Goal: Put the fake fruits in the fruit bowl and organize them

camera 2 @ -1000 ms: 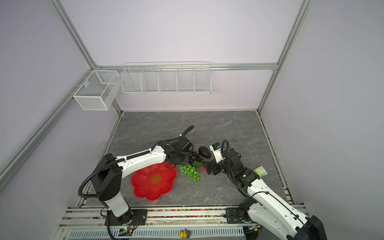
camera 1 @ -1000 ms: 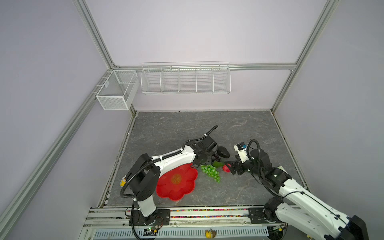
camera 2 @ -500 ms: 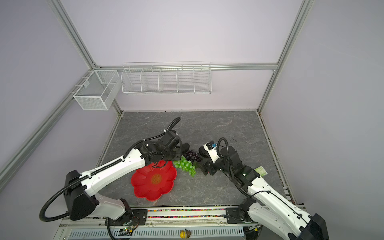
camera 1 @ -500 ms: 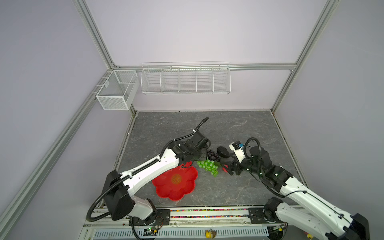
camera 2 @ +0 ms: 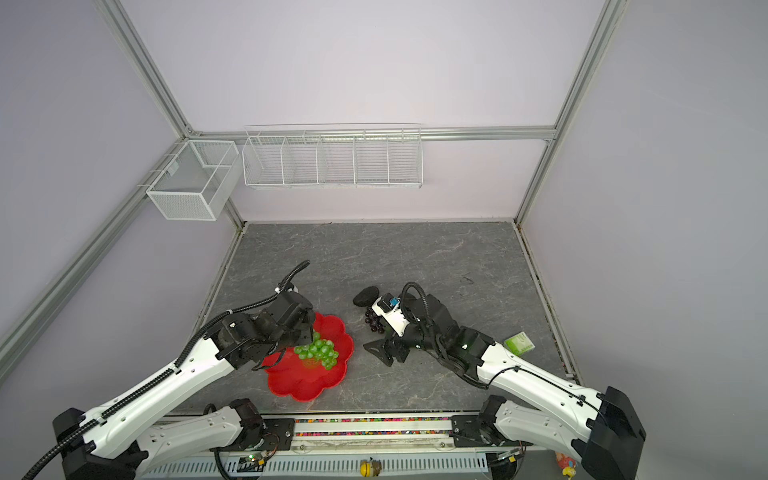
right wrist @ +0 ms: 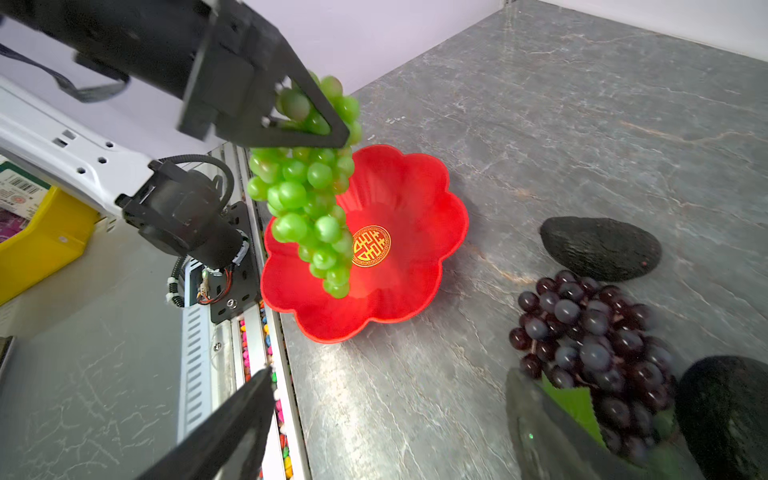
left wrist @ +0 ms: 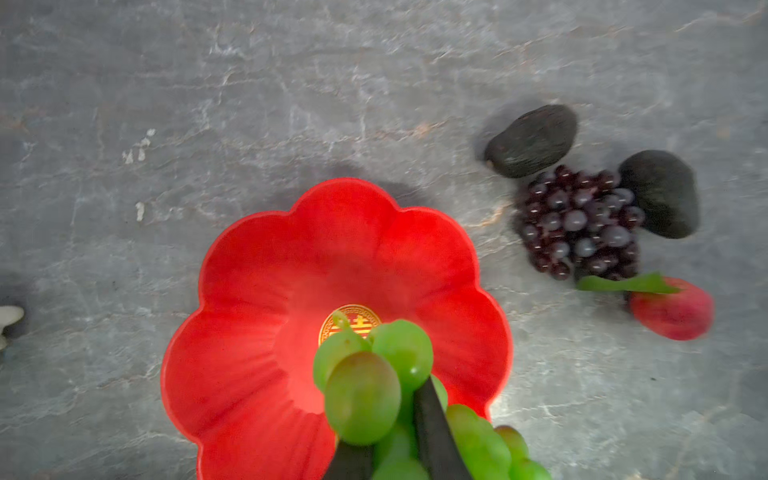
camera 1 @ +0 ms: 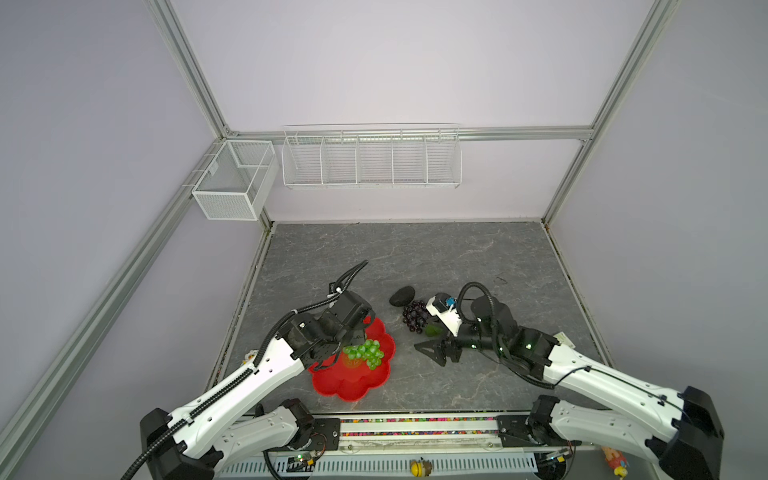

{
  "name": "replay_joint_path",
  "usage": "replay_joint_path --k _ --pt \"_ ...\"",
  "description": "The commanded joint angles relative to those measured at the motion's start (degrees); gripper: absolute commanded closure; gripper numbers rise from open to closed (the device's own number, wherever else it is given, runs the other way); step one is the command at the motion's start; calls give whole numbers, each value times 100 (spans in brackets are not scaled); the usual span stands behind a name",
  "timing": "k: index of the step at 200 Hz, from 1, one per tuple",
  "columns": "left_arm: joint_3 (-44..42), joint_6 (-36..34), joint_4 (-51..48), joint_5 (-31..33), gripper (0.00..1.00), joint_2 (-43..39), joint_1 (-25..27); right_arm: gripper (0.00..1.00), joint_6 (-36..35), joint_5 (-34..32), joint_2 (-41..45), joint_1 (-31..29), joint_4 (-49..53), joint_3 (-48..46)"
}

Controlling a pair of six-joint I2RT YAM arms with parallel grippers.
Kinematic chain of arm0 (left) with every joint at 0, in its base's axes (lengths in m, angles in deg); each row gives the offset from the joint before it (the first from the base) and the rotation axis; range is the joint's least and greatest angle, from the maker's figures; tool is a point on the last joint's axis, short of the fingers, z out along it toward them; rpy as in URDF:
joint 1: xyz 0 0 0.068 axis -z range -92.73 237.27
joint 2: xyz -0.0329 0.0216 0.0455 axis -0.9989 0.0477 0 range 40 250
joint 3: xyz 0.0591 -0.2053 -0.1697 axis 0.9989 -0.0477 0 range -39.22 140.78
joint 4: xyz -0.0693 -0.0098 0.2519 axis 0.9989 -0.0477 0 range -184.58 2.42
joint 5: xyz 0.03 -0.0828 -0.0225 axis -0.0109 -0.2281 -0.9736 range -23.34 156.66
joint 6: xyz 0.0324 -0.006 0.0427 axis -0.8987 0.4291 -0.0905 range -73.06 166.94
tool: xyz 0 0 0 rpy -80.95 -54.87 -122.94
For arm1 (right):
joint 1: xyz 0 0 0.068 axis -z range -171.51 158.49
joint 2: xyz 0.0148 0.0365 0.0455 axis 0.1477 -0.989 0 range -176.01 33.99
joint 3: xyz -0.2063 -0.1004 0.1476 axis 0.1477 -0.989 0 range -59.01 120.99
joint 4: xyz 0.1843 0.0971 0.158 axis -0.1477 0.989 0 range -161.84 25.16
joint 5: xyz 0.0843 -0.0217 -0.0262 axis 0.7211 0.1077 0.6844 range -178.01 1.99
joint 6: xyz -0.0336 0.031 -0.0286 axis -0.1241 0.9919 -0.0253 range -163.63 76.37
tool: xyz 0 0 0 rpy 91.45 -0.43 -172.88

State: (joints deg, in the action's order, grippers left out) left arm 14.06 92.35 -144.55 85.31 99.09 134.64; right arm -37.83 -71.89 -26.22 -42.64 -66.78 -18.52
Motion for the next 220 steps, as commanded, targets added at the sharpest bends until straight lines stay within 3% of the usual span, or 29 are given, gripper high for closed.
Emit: replay_joint_path --k 1,37,85,131,154,220 --pt "-337 126 292 128 97 199 -180 12 -74 135 -325 -113 -392 205" --pt "-576 160 626 501 97 738 -324 12 -112 62 -526 -205 -431 284" --pt "-785 -8 1101 437 92 1348 -648 12 -239 -64 -659 -204 -335 310" --pt "-792 -75 1166 493 70 1718 -677 12 -185 -228 -745 -196 -480 239" --pt "-832 -67 1214 465 52 1716 -686 12 -143 -223 -799 -195 -513 240" --pt "-1188 93 1401 554 33 1512 -711 12 -178 -273 -897 -195 -498 282"
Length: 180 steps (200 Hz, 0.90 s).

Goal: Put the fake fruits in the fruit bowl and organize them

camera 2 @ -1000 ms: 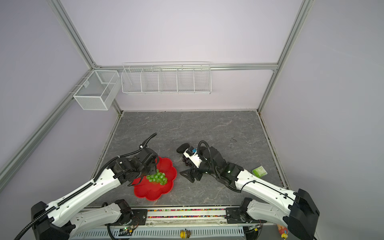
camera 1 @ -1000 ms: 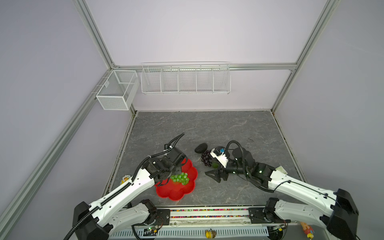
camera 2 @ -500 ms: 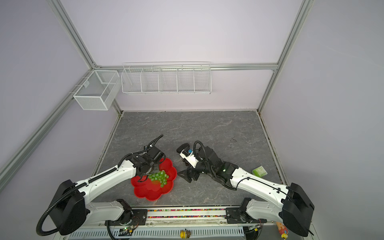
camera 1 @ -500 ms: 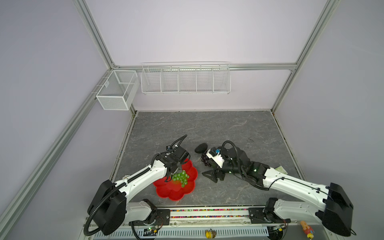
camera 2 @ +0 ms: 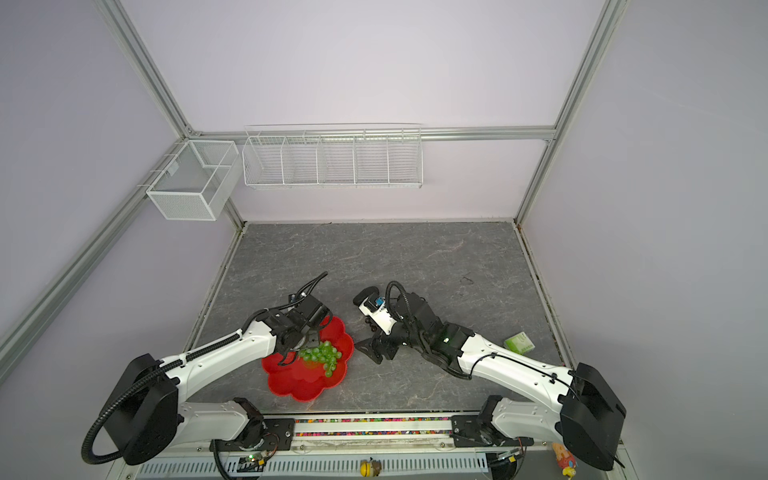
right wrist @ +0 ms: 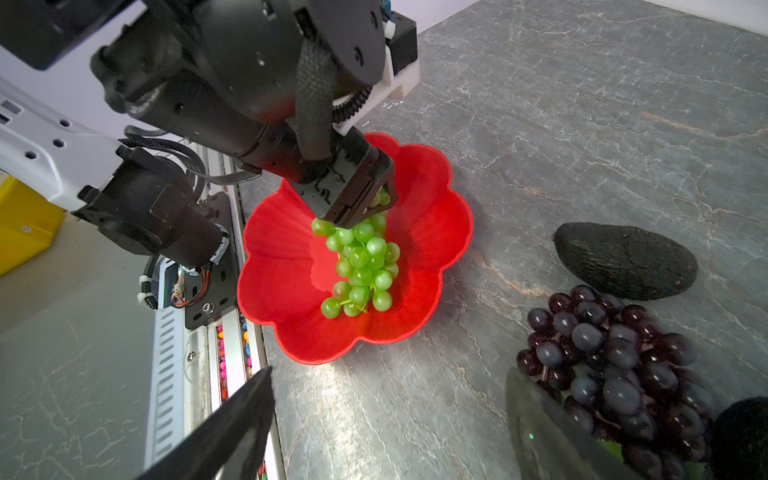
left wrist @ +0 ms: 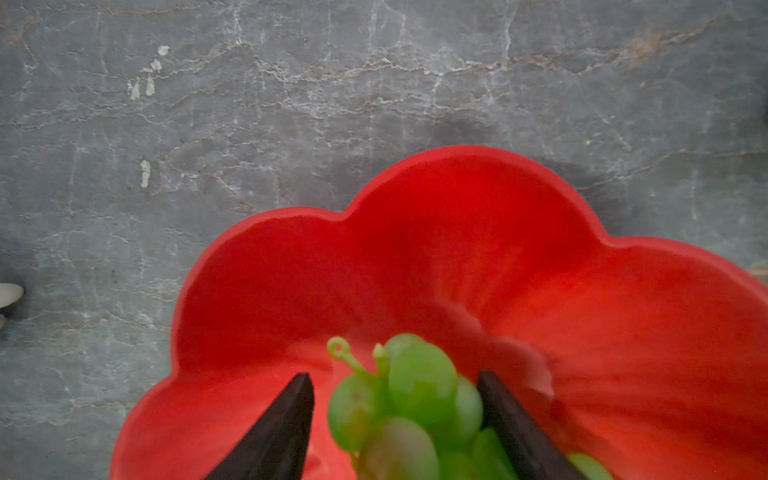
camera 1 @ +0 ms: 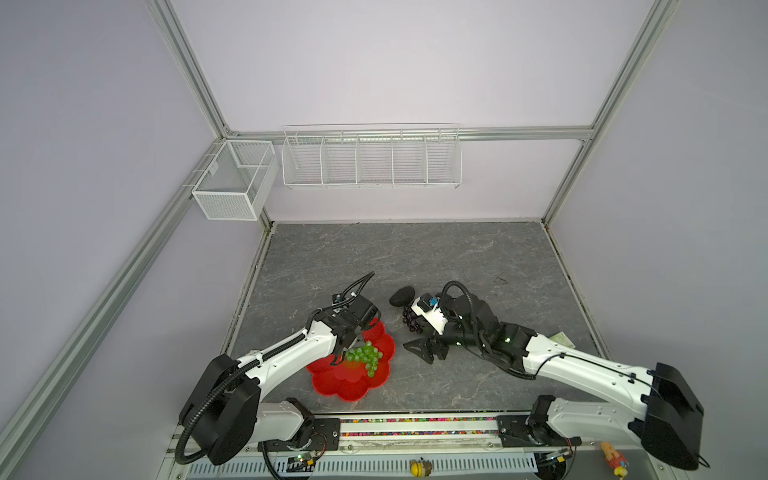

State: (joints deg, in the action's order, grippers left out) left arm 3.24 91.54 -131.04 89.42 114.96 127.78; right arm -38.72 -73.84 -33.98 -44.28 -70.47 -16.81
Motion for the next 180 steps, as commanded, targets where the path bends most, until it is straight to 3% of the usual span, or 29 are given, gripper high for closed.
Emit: replay_joint_path --k 1,37,54,74,180 --pt "-106 177 49 142 33 -76 -25 12 -87 -84 -130 -31 -124 112" --pt "-547 -7 969 -939 30 -733 -266 12 -4 -330 -853 -65 158 489" --pt "-664 -72 945 -853 30 -1128 -297 12 393 -817 -1291 -66 6 641" --pt "-692 -142 747 -801 30 -1472 -338 12 537 -898 -1964 -104 59 1185" --pt "-984 -473 950 -1259 29 -2073 -377 12 626 -164 -3705 -303 -413 2593"
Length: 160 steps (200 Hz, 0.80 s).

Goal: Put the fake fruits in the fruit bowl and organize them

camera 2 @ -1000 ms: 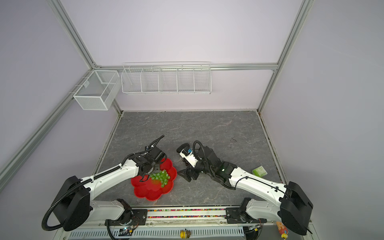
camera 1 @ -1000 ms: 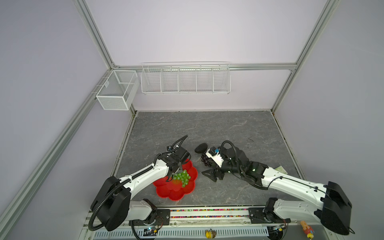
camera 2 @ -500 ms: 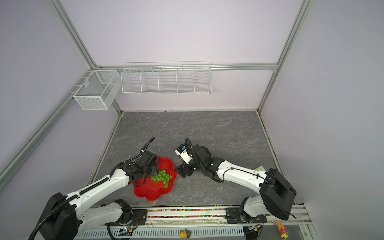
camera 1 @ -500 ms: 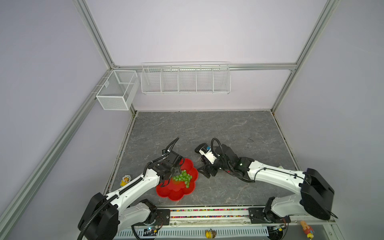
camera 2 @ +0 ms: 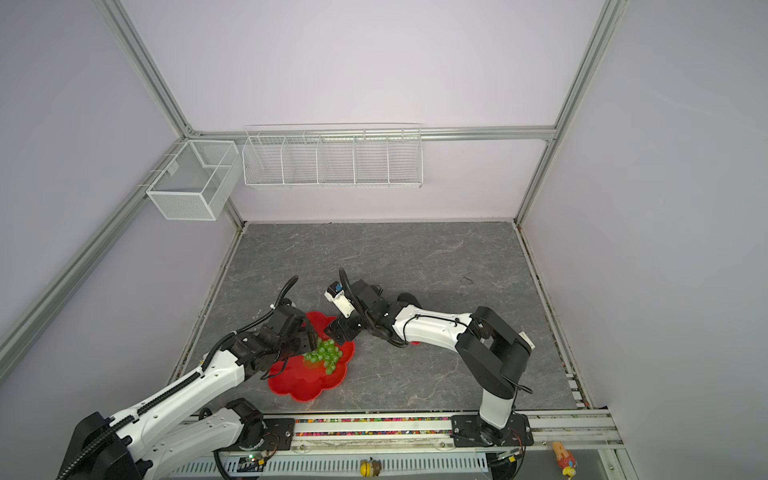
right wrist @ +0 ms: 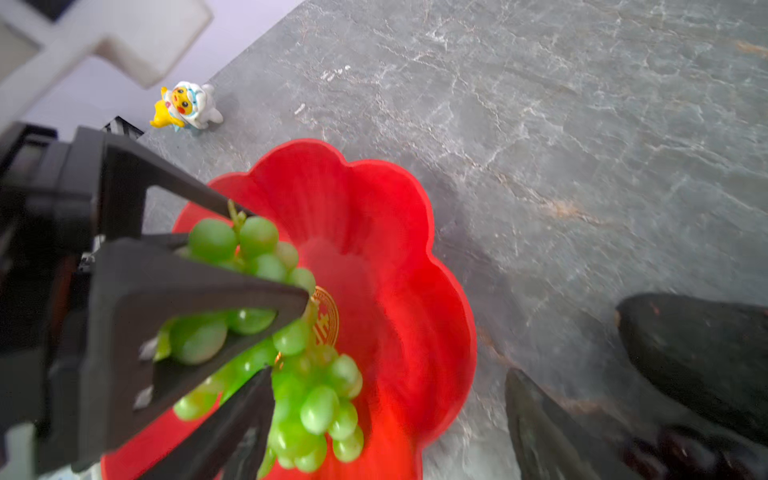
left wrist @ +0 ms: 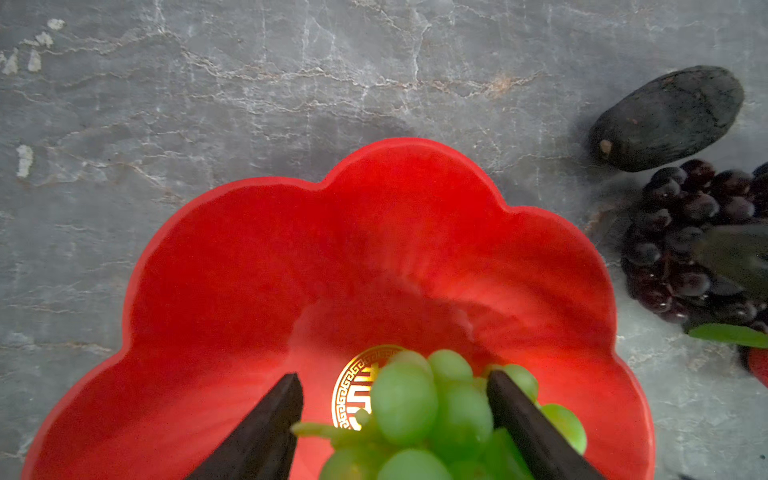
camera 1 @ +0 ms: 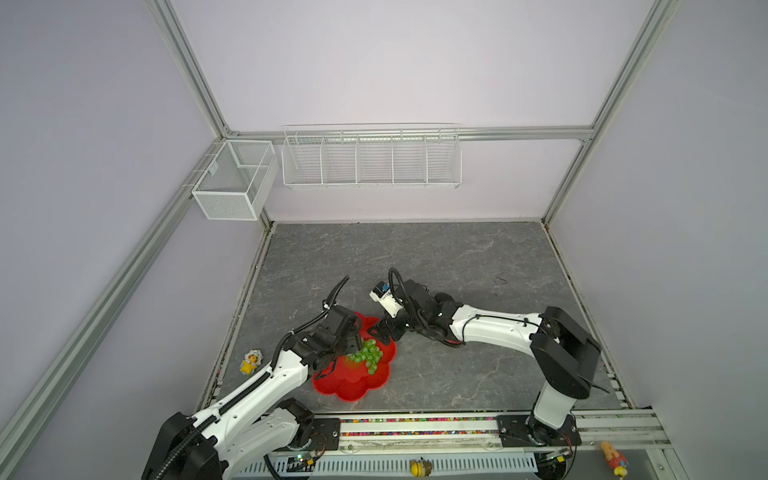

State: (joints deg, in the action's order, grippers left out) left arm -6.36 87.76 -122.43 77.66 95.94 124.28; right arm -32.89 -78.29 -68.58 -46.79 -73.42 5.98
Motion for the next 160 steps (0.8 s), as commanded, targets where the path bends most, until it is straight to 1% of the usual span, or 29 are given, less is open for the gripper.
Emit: replay_joint_path --k 1,73,120,152,160 --pt "-21 -93 86 -82 29 -180 -28 12 38 284 -254 -52 -103 326" --pt "-34 -85 217 -84 28 -249 -32 12 -36 750 -728 -232 13 758" --pt "-68 31 263 172 26 -186 -28 12 -186 981 -514 -341 110 656" --pt "-60 -55 387 58 24 -40 -32 12 -163 1398 -458 -352 -160 609" --pt "-41 -72 366 38 24 -36 -35 12 -148 1410 -494 -358 -121 666"
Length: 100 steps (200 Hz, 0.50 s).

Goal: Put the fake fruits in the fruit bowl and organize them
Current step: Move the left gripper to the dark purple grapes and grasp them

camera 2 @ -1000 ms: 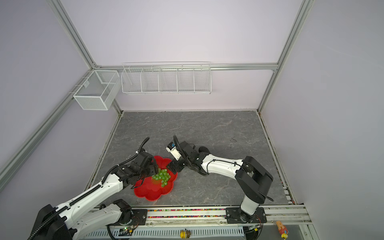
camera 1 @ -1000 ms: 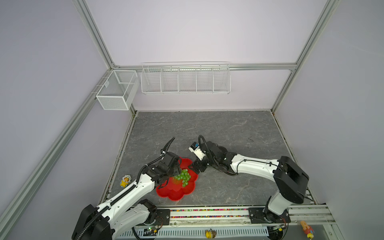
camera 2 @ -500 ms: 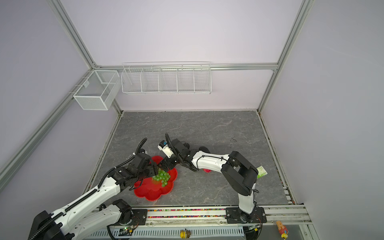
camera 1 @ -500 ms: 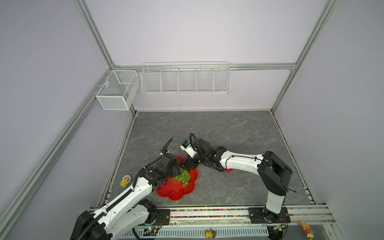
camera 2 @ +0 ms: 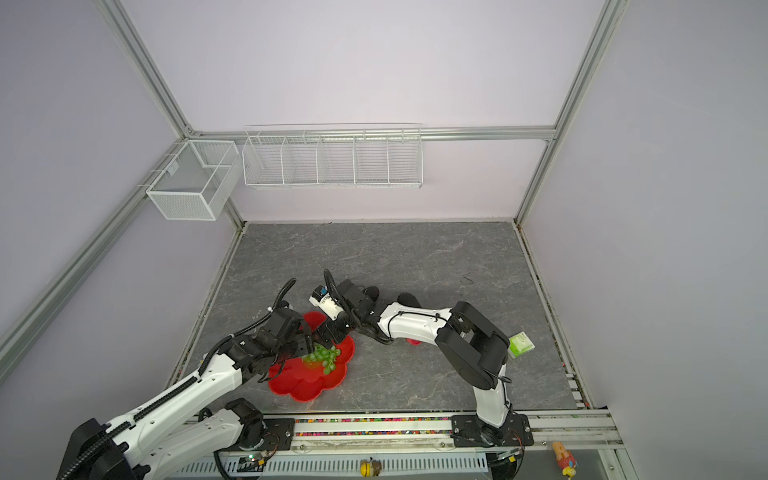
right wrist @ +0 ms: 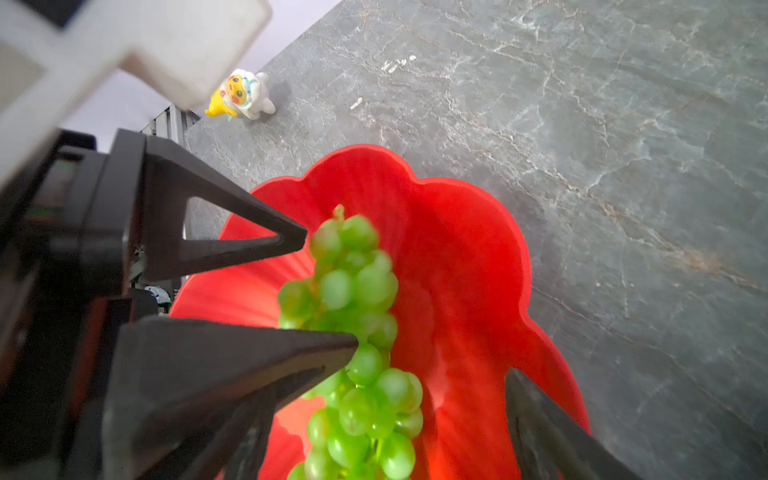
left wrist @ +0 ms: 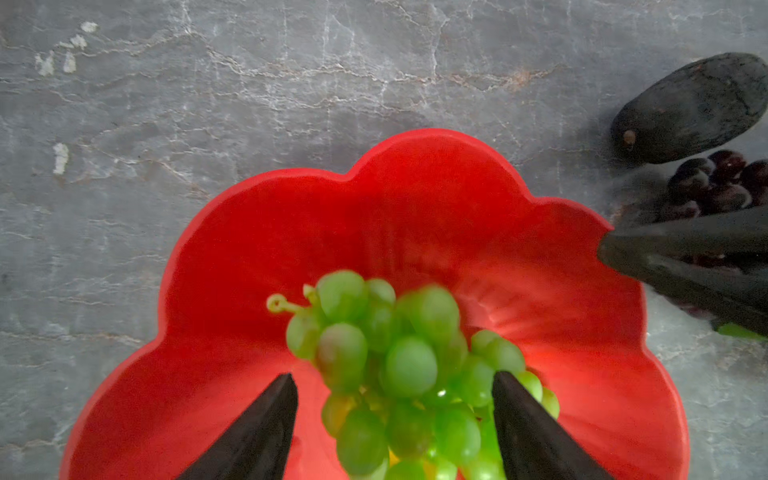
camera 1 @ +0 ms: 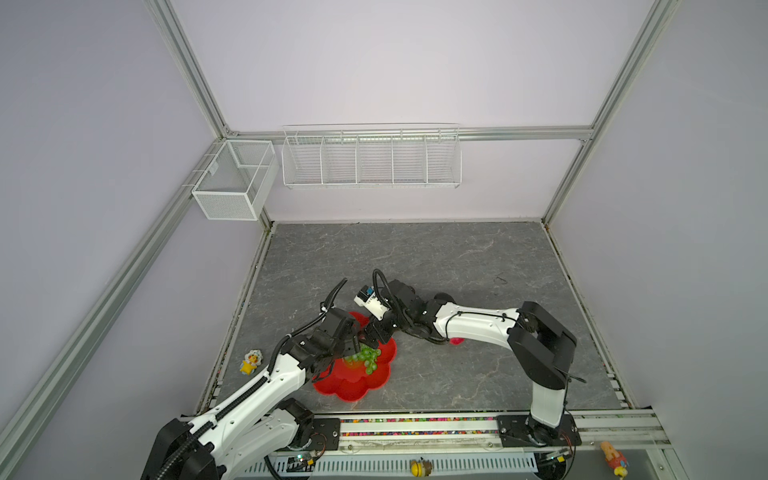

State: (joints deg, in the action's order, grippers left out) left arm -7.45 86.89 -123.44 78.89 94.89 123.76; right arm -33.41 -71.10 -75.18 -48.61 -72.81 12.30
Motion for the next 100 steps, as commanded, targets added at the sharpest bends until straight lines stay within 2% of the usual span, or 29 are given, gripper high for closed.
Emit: replay_joint_path --k 1,15,51,77,100 --pt "72 19 462 -82 24 67 21 12 -93 682 158 -173 -170 42" --pt "101 26 359 -4 24 -5 23 12 -131 559 89 -178 -26 131" --pt "324 -93 -164 548 24 -336 18 12 -65 -583 584 -30 179 -172" --pt "826 -428 -231 339 26 -258 27 12 71 -865 1441 339 202 -799" --pt "1266 -534 247 -212 27 311 87 12 190 -1091 2313 712 343 -1530"
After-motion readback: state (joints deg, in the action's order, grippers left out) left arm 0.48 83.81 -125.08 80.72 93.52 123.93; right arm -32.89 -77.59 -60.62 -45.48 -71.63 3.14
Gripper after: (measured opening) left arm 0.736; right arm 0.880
